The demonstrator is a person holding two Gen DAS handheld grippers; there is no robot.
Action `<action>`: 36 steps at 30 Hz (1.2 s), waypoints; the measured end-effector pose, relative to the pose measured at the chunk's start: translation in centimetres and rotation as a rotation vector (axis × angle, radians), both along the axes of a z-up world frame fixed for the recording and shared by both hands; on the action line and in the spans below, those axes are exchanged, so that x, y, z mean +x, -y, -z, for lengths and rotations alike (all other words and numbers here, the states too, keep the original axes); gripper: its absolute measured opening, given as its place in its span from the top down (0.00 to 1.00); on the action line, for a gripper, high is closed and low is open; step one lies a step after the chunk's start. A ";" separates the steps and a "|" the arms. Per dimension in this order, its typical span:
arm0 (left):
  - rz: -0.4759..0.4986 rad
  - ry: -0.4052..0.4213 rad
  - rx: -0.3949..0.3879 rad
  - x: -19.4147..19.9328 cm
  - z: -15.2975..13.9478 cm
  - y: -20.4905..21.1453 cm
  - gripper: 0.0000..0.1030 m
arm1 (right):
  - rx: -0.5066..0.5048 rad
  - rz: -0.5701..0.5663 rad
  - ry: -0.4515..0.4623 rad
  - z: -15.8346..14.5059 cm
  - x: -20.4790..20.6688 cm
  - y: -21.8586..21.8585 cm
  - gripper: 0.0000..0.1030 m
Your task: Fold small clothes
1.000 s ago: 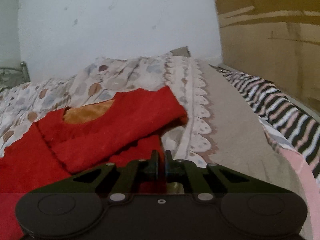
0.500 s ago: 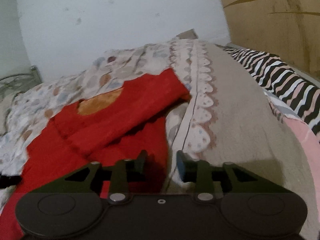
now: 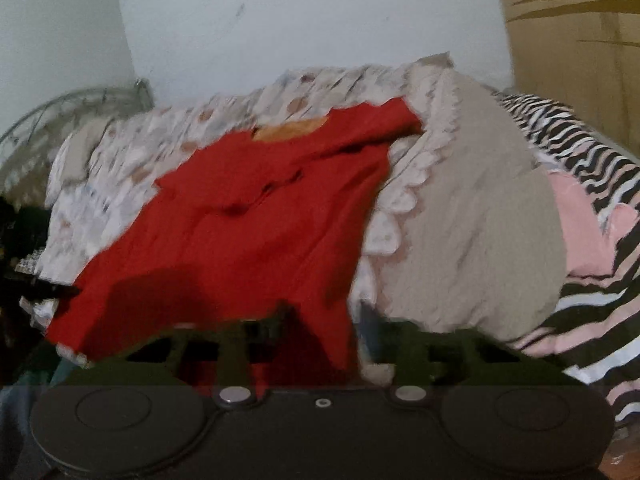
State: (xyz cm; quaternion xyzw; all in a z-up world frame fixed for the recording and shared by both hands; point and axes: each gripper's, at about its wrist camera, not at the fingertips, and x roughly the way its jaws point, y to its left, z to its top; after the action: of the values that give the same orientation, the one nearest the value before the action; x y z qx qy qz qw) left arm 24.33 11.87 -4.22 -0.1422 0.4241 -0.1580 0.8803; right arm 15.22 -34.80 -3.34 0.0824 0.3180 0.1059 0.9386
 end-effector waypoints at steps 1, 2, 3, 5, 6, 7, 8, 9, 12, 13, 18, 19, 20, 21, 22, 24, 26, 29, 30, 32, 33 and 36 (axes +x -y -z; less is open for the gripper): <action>-0.011 0.014 0.004 -0.3 -0.6 0.2 0.93 | -0.030 -0.002 -0.004 -0.2 -0.2 -0.5 0.90; -0.019 0.030 0.010 -0.6 -1.5 0.3 0.94 | -0.058 -0.011 0.003 -0.5 -0.5 -1.0 0.94; -0.027 0.048 0.024 -1.2 -2.4 0.4 0.94 | -0.061 -0.017 0.005 -1.1 -0.8 -1.1 0.95; -0.037 0.059 0.037 -1.9 -3.7 0.4 0.95 | -0.010 -0.005 0.010 -2.4 -1.3 -0.4 0.96; -0.037 0.050 0.030 -2.2 -4.0 0.2 0.96 | 0.026 0.004 0.016 -3.2 -1.8 0.1 0.96; -0.026 0.040 0.024 -2.4 -4.2 0.2 0.96 | 0.053 0.007 0.019 -3.8 -2.1 0.7 0.96; -0.020 0.035 0.034 -2.5 -4.2 0.4 0.96 | 0.073 0.009 0.022 -4.2 -2.3 1.1 0.96; -0.015 0.033 0.054 -2.4 -4.0 0.6 0.96 | 0.074 0.008 0.023 -4.5 -2.5 1.4 0.96; -0.009 0.001 0.086 -1.7 -2.6 1.1 0.95 | 0.042 0.001 -0.010 -3.5 -2.0 1.5 0.96; -0.013 -0.018 0.077 -1.4 -2.0 1.1 0.95 | 0.040 0.004 -0.032 -2.9 -1.6 1.5 0.96; -0.026 -0.035 0.056 -1.5 -1.1 0.6 0.93 | -0.044 0.007 -0.053 -0.8 -1.5 0.5 0.89; -0.025 -0.036 0.065 -1.5 -1.1 0.7 0.92 | -0.077 0.004 -0.039 -0.8 -1.7 0.2 0.88; -0.025 -0.033 0.075 -1.6 -1.0 0.8 0.86 | -0.120 0.000 -0.023 -0.8 -2.0 -0.2 0.85; -0.027 -0.030 0.082 -1.7 -1.0 0.9 0.77 | -0.166 -0.005 -0.006 -0.8 -2.2 -0.6 0.79; -0.036 -0.032 0.086 -1.7 -1.0 0.9 0.69 | -0.214 -0.006 0.010 -0.7 -2.6 -0.9 0.76; -0.049 -0.048 0.070 -1.8 -0.9 0.8 0.44 | -0.309 -0.014 0.046 -0.7 -3.2 -1.6 0.67; -0.063 -0.052 0.047 -1.9 -0.9 0.5 0.32 | -0.385 -0.018 0.079 -0.6 -3.7 -2.0 0.58; -0.098 -0.042 0.053 -2.5 -1.3 0.3 0.12 | -0.484 -0.040 0.129 -0.6 -4.5 -2.4 0.40; -0.105 -0.028 0.057 -2.8 -1.6 0.2 0.11 | -0.519 -0.052 0.145 -0.6 -4.9 -2.5 0.32; -0.109 0.005 0.080 -3.4 -2.2 0.4 0.03 | -0.607 -0.085 0.186 -0.4 -5.7 -2.9 0.25; -0.116 0.018 0.094 -3.6 -2.4 0.4 0.01 | -0.657 -0.108 0.209 -0.2 -6.3 -3.1 0.20; -0.143 0.061 0.151 -4.4 -2.9 0.9 0.01 | -0.805 -0.185 0.266 0.8 -7.7 -4.0 0.10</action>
State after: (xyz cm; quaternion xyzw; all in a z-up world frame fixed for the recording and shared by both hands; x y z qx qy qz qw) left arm 19.97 10.96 -1.29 -0.1004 0.3967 -0.0666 0.9100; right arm 7.53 -30.75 -4.16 -0.3334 0.2162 0.0669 0.9152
